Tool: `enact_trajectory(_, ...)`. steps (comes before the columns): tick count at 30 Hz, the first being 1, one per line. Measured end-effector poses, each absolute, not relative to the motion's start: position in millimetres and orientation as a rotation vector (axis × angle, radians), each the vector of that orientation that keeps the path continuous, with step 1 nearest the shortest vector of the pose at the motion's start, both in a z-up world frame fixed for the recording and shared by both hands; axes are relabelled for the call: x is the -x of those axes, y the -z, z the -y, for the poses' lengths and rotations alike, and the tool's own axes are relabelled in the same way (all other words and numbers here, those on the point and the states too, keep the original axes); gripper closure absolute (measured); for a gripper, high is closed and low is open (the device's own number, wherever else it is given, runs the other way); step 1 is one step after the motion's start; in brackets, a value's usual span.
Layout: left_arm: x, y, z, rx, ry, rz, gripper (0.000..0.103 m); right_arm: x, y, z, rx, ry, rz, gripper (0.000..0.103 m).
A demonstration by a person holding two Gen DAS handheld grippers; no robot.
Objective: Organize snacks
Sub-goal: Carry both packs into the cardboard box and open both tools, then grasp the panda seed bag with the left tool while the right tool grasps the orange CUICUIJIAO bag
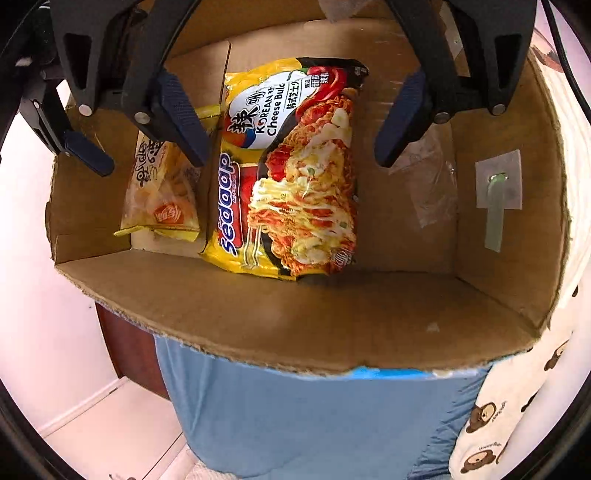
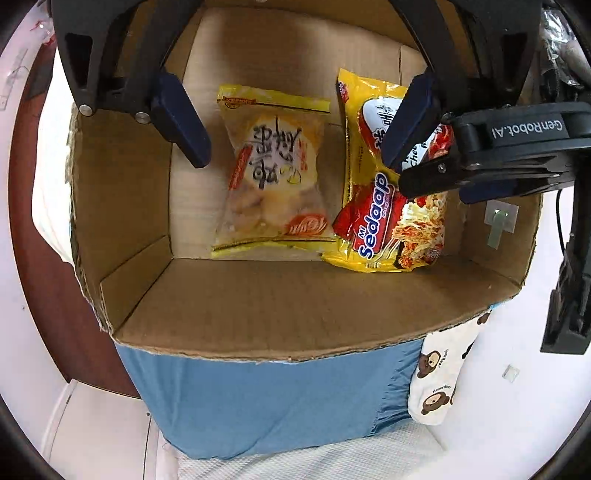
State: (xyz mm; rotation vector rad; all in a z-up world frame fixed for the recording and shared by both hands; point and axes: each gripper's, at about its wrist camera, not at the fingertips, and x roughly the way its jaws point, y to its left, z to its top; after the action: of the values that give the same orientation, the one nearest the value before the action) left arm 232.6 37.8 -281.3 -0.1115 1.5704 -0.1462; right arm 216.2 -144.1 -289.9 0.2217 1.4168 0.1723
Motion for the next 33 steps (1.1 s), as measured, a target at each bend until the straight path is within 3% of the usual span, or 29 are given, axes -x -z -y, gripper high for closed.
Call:
enact_trajectory(20,-116,146,-36,-0.022,0.125,-1.223,0.012,-113,183,162,-0.182,-0.041,-1.21,0.008)
enact_trajectory(33,-52,105,-41,-0.005,0.133,-1.138,0.012,-35,116,162,-0.189,-0.035,-1.095,0.008)
